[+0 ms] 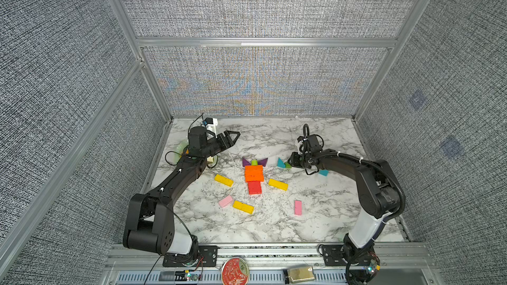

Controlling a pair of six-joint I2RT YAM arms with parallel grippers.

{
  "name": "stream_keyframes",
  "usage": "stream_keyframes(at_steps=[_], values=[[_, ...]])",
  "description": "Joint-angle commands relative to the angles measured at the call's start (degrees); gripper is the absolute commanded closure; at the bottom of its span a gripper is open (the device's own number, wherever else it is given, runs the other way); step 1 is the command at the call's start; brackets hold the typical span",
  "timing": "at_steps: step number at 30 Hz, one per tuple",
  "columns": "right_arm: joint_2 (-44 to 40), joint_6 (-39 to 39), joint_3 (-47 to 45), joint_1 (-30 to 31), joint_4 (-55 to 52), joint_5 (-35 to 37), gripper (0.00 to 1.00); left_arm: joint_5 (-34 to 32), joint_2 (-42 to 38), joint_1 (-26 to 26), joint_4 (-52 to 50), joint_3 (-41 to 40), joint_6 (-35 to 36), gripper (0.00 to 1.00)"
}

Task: Assemble a carrot with building blocks
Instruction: Assemble the building block at the center of the board.

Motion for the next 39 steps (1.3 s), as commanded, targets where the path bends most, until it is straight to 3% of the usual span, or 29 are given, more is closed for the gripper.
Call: stream_keyframes(at_steps=[1,11,23,39], values=[[-0.7,-0.5,0.6,0.4,-2.0,1.0,0.62,0.4,0.0,0.0,0.9,0.5,0.5,0.23],[-2.7,-6.2,-1.2,5.3,-5.5,7.1,0.45,0.9,0.3,-0.1,1.3,0.4,-0.1,0.23],[2.8,-9.1,3.8,6.8,-10.1,13.1,0.41,0.8,0.3,0.0,1.3,0.4,0.1,0.23],[2.6,-8.1,5.1,7.2,-11.2,15.5,0.41,1.0,0.0,-0.1,1.5,0.3,-0.1,0.23]])
